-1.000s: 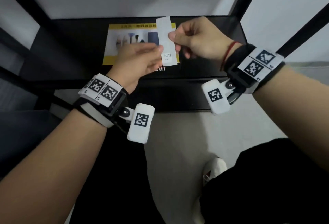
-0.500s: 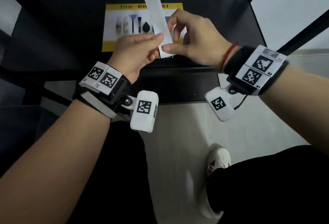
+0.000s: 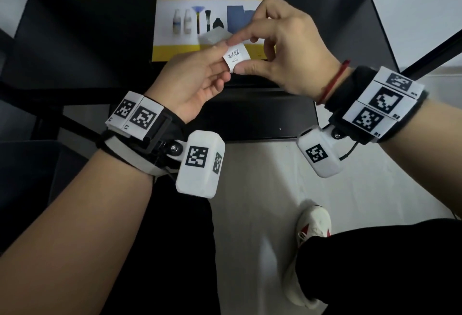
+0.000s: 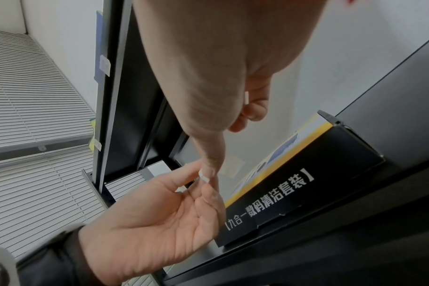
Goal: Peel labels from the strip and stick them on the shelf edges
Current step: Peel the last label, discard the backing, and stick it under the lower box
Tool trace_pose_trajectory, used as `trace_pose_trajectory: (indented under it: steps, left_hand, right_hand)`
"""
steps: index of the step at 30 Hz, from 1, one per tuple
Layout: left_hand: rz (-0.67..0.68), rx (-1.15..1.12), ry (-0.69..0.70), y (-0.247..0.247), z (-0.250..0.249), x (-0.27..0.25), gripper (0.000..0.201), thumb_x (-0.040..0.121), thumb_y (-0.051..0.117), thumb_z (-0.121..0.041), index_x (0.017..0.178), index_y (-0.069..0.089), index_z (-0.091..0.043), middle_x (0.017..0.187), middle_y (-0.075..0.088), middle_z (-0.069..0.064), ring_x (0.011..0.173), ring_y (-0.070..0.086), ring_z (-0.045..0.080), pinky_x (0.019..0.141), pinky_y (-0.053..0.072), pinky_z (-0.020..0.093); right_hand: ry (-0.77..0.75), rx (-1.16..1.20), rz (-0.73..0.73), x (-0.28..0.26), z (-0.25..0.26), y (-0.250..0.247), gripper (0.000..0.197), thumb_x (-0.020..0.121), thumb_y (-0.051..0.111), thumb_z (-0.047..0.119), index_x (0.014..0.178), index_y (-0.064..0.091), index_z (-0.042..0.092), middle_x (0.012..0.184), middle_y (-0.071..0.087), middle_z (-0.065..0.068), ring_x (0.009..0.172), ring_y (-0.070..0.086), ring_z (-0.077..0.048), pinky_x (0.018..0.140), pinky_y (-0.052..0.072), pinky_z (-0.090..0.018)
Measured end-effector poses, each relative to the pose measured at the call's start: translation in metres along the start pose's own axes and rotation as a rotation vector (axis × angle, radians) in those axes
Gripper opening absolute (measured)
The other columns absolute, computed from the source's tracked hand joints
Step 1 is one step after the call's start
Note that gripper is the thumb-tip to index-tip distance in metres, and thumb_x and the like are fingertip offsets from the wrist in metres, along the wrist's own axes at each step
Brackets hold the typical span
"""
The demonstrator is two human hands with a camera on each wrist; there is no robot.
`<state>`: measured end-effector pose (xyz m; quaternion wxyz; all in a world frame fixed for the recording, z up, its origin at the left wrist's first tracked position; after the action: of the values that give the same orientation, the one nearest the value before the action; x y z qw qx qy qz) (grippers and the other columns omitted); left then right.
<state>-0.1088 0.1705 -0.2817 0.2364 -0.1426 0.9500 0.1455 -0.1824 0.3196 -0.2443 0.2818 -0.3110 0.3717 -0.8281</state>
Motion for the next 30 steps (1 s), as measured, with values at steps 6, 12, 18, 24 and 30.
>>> trace_pose_trajectory:
  steps: [6,12,18,24,30]
  left_hand:
    - [-0.003,-0.026,-0.016,-0.008,-0.001,-0.005,0.020,0.100,0.063,-0.029,0.111,0.070,-0.014,0.091,0.076,0.001,0.070,0.065,0.008,0.062,0.052,0.016]
    - [-0.027,-0.017,-0.020,-0.017,-0.001,-0.005,0.023,0.100,0.063,-0.025,0.116,0.070,-0.009,0.090,0.076,0.003,0.065,0.067,0.007,0.060,0.054,0.015]
    - [-0.048,0.023,0.025,-0.025,0.001,-0.008,0.014,0.102,0.061,-0.025,0.101,0.072,-0.016,0.092,0.075,0.001,0.070,0.065,0.007,0.059,0.053,0.015]
    - [-0.243,0.173,0.206,-0.070,-0.009,-0.024,0.019,0.097,0.069,-0.032,0.093,0.076,-0.016,0.073,0.075,-0.005,0.054,0.058,0.004,0.052,0.047,0.017]
    - [-0.680,0.277,0.292,-0.205,-0.012,-0.093,0.011,0.089,0.079,-0.021,0.079,0.074,-0.021,0.053,0.069,-0.007,0.047,0.059,0.001,0.055,0.051,0.017]
  right_hand:
    - [0.014,0.002,-0.004,0.002,0.007,0.007,0.034,0.078,0.082,0.039,0.107,0.075,0.025,0.099,0.050,0.005,0.065,0.045,-0.003,0.068,0.056,-0.041]
    - [-0.039,-0.008,-0.014,0.003,0.012,0.013,0.029,0.079,0.082,0.036,0.105,0.074,0.023,0.102,0.059,-0.006,0.069,0.040,0.013,0.069,0.055,-0.036]
    - [-0.077,0.007,0.005,0.006,0.022,0.018,0.015,0.085,0.078,0.031,0.095,0.075,0.020,0.098,0.052,0.004,0.075,0.042,0.013,0.073,0.051,-0.026]
    - [-0.032,0.260,-0.030,0.032,0.047,0.029,0.010,0.087,0.076,0.026,0.092,0.073,0.017,0.096,0.059,0.003,0.076,0.054,0.003,0.066,0.047,-0.013]
    - [-0.121,0.473,0.074,0.085,0.119,0.087,0.009,0.088,0.075,0.022,0.092,0.067,0.025,0.101,0.064,-0.012,0.067,0.058,-0.012,0.063,0.047,-0.018]
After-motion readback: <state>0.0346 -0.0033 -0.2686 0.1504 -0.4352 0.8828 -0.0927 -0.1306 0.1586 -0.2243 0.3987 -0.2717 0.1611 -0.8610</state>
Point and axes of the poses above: each hand's wrist, its own x-axis towards the middle knuckle, its own y-axis out of the palm, z = x × y, the point moved 3 cm from there along x, towards the middle knuckle
